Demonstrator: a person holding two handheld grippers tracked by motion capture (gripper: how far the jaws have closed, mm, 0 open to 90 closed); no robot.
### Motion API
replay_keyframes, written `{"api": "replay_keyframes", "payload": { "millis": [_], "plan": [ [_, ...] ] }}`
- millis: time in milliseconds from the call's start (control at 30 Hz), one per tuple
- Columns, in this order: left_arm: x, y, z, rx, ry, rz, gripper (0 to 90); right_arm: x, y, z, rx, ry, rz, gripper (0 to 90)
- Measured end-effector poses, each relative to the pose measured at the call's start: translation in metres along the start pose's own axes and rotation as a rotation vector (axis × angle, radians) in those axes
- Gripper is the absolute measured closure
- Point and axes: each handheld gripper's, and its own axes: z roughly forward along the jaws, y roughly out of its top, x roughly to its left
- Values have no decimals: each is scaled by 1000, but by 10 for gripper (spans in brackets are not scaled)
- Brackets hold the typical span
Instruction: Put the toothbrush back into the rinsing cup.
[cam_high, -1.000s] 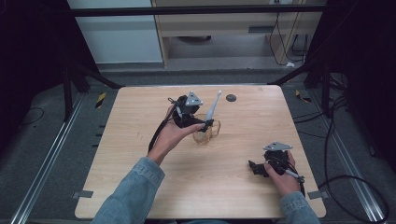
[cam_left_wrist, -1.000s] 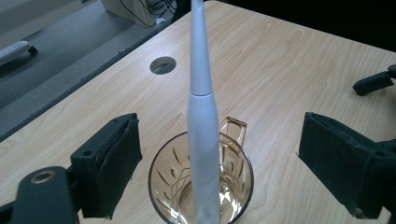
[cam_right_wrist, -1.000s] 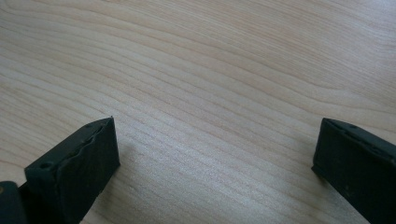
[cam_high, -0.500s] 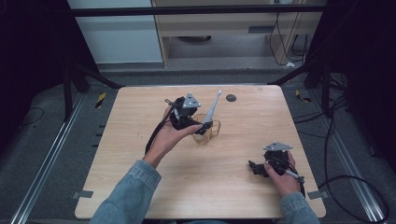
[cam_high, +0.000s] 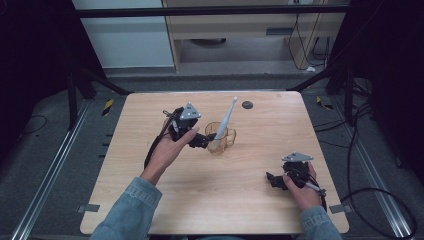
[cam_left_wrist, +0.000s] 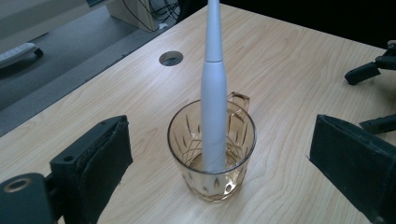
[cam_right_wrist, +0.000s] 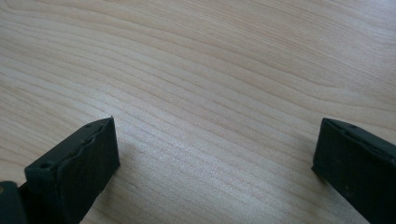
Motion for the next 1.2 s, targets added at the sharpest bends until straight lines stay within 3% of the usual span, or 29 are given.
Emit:
{"api": "replay_keyframes", "payload": {
  "millis": [133, 467, 867, 1200],
  "plan": [
    [4, -8, -5, 3, 18, -2, 52, 0, 0, 0, 0, 0, 0, 4],
    [9, -28, -11, -9, 12, -27, 58, 0, 0, 0, 0, 0, 1, 3],
    [11, -53, -5, 15, 16, -62, 61, 0, 0, 0, 0, -1, 1, 3],
    [14, -69, -1, 50, 28, -68, 62, 0, 0, 0, 0, 0, 1, 3]
  ]
}}
